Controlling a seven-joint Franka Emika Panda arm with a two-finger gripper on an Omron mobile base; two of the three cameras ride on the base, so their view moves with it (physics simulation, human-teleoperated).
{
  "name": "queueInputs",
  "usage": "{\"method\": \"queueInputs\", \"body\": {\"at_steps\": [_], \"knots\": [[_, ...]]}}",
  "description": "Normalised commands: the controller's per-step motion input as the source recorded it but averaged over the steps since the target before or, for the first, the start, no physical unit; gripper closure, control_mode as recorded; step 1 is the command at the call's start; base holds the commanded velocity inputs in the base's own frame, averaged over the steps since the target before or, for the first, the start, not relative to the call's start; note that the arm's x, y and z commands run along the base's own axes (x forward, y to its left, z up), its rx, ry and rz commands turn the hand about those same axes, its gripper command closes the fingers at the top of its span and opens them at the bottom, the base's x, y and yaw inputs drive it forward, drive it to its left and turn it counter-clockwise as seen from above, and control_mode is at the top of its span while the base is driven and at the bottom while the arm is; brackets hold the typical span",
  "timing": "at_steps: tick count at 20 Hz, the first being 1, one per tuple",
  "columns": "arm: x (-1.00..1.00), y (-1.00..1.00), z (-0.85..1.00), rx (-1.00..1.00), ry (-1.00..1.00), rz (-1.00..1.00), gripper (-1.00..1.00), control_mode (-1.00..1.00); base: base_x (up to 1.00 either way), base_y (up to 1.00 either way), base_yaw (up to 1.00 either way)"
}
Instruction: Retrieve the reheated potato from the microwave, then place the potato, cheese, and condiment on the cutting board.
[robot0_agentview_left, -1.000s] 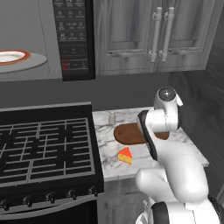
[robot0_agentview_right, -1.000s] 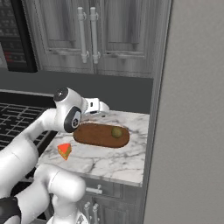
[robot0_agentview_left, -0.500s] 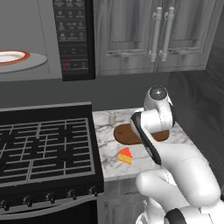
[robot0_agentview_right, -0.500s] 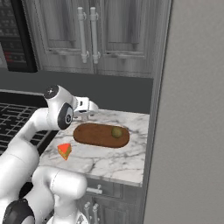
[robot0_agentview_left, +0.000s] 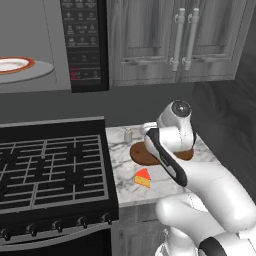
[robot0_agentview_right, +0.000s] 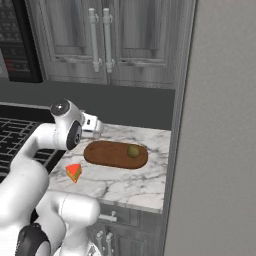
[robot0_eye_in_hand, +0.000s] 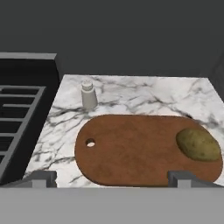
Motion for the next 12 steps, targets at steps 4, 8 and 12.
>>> {"method": "queueInputs", "body": {"at_steps": [4, 8, 12], "knots": [[0.23, 0.36, -0.10, 0.08, -0.04, 0.00, -1.00, -1.00, 0.00, 0.00, 0.00], [0.33, 0.36, -0.05, 0.00, 0.00, 0.01, -1.00, -1.00, 0.00, 0.00, 0.00], [0.39, 0.25, -0.15, 0.00, 0.00, 0.03, -1.00, -1.00, 0.00, 0.00, 0.00]]}}
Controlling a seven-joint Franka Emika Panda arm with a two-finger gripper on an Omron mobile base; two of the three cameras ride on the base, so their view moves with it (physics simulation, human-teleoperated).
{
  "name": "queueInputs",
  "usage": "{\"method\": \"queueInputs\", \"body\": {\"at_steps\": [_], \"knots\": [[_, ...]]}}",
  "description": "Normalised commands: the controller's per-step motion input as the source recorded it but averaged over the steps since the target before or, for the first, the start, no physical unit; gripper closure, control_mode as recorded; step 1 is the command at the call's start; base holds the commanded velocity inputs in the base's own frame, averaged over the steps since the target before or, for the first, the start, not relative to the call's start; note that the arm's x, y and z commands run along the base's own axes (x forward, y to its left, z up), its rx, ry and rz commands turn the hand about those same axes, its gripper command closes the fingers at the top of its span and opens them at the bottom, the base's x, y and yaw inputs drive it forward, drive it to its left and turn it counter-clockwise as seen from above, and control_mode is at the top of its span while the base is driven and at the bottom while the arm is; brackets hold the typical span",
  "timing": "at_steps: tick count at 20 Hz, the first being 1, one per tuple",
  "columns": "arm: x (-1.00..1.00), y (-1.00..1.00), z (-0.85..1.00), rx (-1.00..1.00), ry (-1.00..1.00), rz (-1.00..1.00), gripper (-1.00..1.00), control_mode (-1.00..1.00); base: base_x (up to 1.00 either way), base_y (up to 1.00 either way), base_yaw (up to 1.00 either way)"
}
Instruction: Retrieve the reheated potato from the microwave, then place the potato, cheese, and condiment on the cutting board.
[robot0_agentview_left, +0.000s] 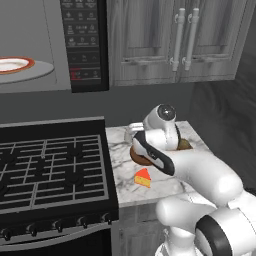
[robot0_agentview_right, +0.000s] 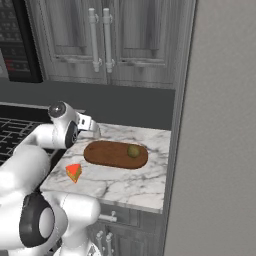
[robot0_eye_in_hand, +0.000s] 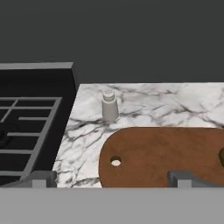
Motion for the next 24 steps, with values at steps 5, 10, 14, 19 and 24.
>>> {"method": "queueInputs", "body": {"at_steps": [5, 10, 14, 19, 24], "knots": [[0.40, 0.06, -0.16, 0.00, 0.00, 0.05, -1.00, -1.00, 0.00, 0.00, 0.00], [0.26, 0.01, -0.18, 0.00, 0.00, 0.02, -1.00, -1.00, 0.00, 0.00, 0.00], [0.23, 0.05, -0.19, 0.00, 0.00, 0.00, -1.00, -1.00, 0.00, 0.00, 0.00], [0.26, 0.00, -0.14, 0.00, 0.00, 0.00, -1.00, -1.00, 0.00, 0.00, 0.00], [0.24, 0.00, -0.07, 0.00, 0.00, 0.00, -1.00, -1.00, 0.00, 0.00, 0.00]]}}
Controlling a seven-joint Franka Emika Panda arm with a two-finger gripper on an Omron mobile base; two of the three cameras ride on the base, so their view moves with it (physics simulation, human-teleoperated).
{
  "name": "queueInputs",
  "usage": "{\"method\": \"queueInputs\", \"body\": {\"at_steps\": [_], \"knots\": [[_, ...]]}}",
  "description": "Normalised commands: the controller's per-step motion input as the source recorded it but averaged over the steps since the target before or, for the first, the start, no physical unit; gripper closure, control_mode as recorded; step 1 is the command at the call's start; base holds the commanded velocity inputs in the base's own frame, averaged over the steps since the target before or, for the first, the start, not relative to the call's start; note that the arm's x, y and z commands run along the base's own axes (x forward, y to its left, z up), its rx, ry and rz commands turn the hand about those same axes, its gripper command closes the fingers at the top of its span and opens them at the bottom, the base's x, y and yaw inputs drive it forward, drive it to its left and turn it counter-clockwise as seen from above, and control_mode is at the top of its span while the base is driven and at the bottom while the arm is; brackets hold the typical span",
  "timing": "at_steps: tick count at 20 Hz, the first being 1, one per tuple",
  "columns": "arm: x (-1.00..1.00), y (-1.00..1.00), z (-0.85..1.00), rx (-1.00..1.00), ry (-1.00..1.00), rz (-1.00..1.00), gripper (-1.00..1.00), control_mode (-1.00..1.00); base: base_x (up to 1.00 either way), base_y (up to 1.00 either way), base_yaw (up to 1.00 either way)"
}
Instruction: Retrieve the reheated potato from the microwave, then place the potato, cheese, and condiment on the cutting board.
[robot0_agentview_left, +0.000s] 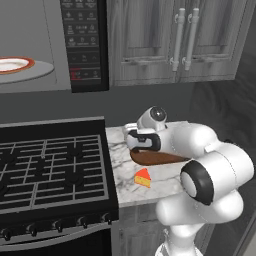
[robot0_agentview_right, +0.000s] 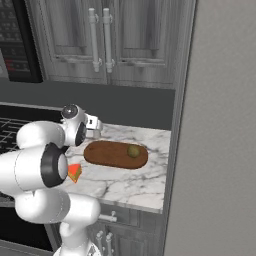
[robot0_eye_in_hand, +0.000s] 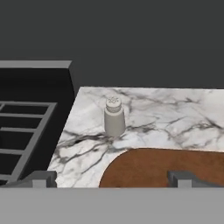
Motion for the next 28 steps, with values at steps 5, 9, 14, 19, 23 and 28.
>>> {"method": "queueInputs", "body": {"at_steps": [5, 9, 14, 19, 23, 28], "knots": [[0.24, 0.00, -0.03, 0.00, 0.01, 0.00, -1.00, -1.00, 0.00, 0.00, 0.00], [0.22, 0.00, -0.06, 0.00, 0.04, 0.00, -1.00, -1.00, 0.00, 0.00, 0.00], [0.24, 0.00, -0.11, 0.00, 0.07, 0.00, -1.00, -1.00, 0.00, 0.00, 0.00], [0.21, 0.01, -0.12, 0.00, 0.07, 0.00, -1.00, -1.00, 0.00, 0.00, 0.00], [0.11, 0.07, -0.17, 0.00, 0.04, 0.00, -1.00, -1.00, 0.00, 0.00, 0.00], [0.10, 0.09, -0.17, 0.00, 0.00, 0.00, -1.00, -1.00, 0.00, 0.00, 0.00]]}}
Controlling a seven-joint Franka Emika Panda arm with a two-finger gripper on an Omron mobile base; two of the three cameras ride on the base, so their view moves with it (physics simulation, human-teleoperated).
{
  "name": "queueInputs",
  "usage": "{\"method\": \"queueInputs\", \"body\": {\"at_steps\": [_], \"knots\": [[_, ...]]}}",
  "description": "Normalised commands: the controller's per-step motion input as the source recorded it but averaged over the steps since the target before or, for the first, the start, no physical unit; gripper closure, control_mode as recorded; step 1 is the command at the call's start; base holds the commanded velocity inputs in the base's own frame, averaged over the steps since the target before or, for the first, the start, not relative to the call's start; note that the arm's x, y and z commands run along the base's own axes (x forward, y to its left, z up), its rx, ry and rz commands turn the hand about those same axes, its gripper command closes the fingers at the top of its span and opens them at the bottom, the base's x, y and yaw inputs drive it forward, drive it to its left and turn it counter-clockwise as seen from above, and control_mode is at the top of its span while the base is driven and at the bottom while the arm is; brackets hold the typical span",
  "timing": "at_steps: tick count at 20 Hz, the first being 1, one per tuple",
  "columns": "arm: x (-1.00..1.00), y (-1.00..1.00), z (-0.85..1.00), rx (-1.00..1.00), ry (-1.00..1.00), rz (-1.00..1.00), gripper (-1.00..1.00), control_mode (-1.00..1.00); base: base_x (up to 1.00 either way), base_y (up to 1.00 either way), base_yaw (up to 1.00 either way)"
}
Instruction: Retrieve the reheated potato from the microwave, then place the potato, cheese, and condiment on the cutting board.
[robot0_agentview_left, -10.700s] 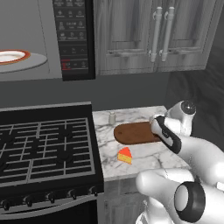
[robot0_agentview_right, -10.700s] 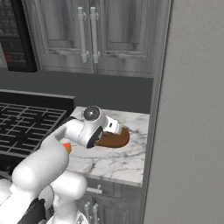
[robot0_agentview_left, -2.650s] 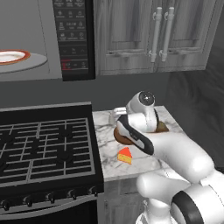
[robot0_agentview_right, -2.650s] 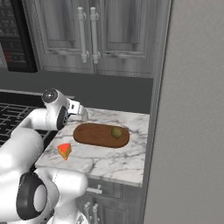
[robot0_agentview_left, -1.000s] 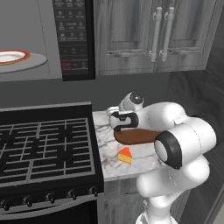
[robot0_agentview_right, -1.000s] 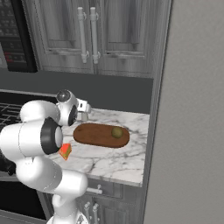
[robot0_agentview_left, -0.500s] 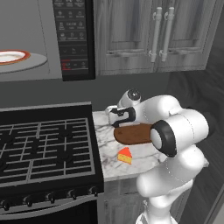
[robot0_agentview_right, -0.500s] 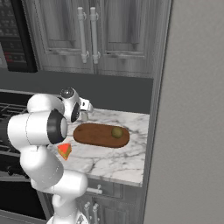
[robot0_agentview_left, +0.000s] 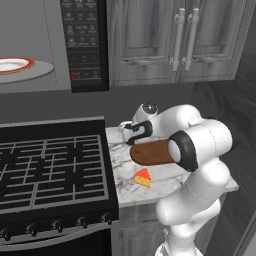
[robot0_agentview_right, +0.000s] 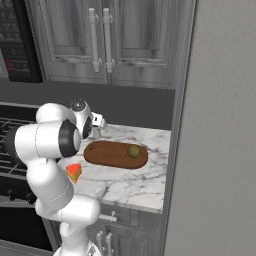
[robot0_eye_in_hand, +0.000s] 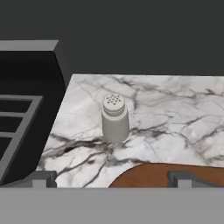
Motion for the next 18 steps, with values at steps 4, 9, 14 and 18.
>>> {"method": "queueInputs", "body": {"at_steps": [4, 9, 14, 18], "knots": [[0.13, 0.04, -0.12, 0.00, 0.00, 0.00, -1.00, -1.00, 0.00, 0.00, 0.00], [0.20, 0.01, -0.11, -0.01, 0.00, 0.00, -1.00, -1.00, 0.00, 0.00, 0.00], [0.20, 0.00, -0.04, -0.01, 0.00, 0.00, -1.00, -1.00, 0.00, 0.00, 0.00], [0.19, 0.01, -0.07, 0.00, 0.00, 0.00, -1.00, -1.00, 0.00, 0.00, 0.00]]}}
